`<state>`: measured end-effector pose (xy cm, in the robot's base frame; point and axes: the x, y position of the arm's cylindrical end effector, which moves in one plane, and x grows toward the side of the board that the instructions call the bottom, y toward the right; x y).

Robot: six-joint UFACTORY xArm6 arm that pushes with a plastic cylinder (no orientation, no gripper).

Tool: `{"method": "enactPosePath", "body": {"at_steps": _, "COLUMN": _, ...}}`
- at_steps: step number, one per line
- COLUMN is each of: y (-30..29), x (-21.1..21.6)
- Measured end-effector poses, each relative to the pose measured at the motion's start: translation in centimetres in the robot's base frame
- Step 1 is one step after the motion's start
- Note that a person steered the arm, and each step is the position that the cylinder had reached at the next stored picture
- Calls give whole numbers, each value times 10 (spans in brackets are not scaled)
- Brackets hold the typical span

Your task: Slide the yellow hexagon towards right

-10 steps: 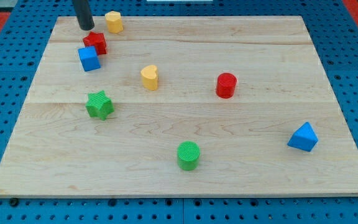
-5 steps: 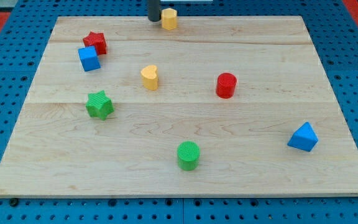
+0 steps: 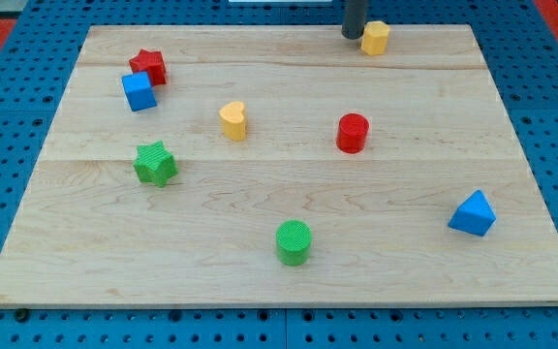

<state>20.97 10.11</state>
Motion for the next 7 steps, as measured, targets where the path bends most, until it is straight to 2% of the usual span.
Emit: {"method": "enactPosePath", "body": {"at_steps": 7, "y": 38, "x": -18}}
